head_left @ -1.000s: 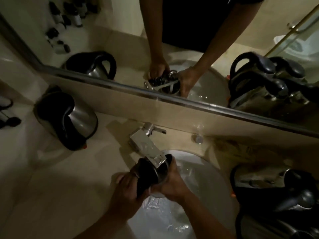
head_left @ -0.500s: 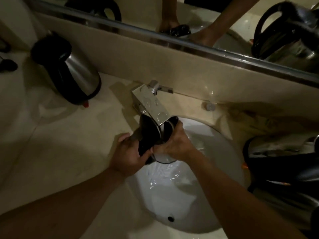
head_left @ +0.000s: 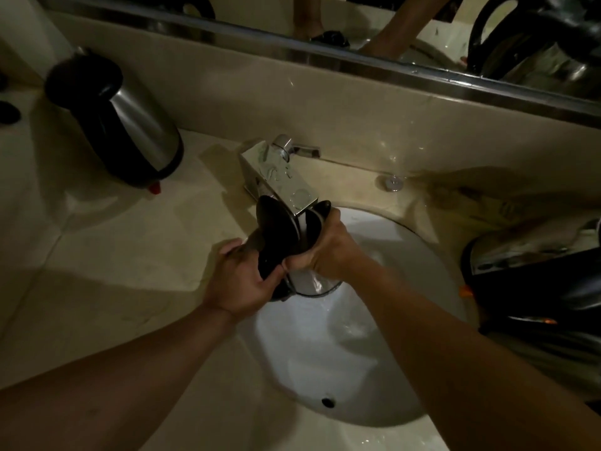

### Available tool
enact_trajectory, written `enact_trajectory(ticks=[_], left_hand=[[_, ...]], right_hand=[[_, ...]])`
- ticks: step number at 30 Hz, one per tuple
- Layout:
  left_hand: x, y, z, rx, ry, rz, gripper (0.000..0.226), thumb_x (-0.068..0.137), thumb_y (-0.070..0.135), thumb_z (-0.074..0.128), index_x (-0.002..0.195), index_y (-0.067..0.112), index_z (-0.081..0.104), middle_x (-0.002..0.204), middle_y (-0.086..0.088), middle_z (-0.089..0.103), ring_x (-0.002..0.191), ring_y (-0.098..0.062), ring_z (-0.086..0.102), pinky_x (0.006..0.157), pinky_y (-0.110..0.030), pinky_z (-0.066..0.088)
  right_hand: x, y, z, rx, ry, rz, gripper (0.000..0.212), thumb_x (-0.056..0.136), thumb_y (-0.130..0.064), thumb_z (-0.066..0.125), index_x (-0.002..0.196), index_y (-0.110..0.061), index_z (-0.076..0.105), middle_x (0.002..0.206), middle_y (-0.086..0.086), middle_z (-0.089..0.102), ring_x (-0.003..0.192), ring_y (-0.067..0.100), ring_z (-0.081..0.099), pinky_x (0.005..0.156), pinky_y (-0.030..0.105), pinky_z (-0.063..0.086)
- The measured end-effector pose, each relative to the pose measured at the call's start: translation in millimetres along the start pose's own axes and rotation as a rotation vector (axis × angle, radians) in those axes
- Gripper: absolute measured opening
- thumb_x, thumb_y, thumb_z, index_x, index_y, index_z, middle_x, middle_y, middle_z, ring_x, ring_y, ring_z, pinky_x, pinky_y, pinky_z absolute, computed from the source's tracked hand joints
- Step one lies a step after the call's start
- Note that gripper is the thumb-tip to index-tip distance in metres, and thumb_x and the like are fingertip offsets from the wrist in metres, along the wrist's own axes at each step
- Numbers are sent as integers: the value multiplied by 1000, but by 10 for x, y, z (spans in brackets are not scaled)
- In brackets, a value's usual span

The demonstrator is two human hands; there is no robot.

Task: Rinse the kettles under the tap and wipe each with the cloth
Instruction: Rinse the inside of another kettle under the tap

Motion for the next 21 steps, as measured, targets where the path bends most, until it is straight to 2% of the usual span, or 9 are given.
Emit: enact_trajectory(ticks=[3, 6, 11, 15, 21], left_hand=[[-7, -3, 0, 0, 18, 8, 62, 88, 63, 49, 105, 8, 72, 89, -11, 75, 93, -29, 70, 106, -35, 36], [24, 5, -27, 7, 60, 14, 58, 88, 61, 51, 91, 7, 72, 79, -11, 73, 84, -30, 71, 104, -36, 39], [39, -96, 37, 47, 40, 3, 78, 92, 74, 36, 75, 5, 67, 67, -12, 67, 74, -32, 69, 107, -35, 38], [18, -50, 28, 53, 61, 34, 72, 93, 70, 41, 74, 5, 67, 66, -11, 67, 71, -30, 69, 105, -39, 41], [30, 28, -33, 45, 92, 58, 54, 88, 60, 56, 72, 9, 64, 64, -9, 66, 68, -28, 67, 99, -38, 44]], right_hand=[[-13, 2, -2, 8, -10, -3, 132, 26, -54, 94, 139, -24, 31, 131, -2, 54, 126, 22, 57, 105, 47, 55], [8, -33, -16, 27, -18, 23, 137, 22, -52, 91, 141, -21, 30, 132, -2, 52, 128, 22, 56, 107, 40, 51], [-8, -87, -24, 33, -23, -21, 148, 19, -56, 90, 147, -15, 29, 139, 1, 53, 131, 21, 55, 110, 40, 51], [-36, -59, -29, 27, -19, -21, 138, 30, -50, 97, 146, -16, 30, 137, 0, 53, 130, 20, 55, 105, 35, 51], [-38, -70, -47, 46, -2, -55, 141, 27, -51, 95, 147, -16, 29, 136, 0, 56, 126, 19, 58, 102, 33, 52]])
Point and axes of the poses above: each hand's wrist, its own x-axis towards the middle knuckle, its own z-axis out of the palm, y = z × x, the point moved 7 cm from there along x, towards the middle knuckle
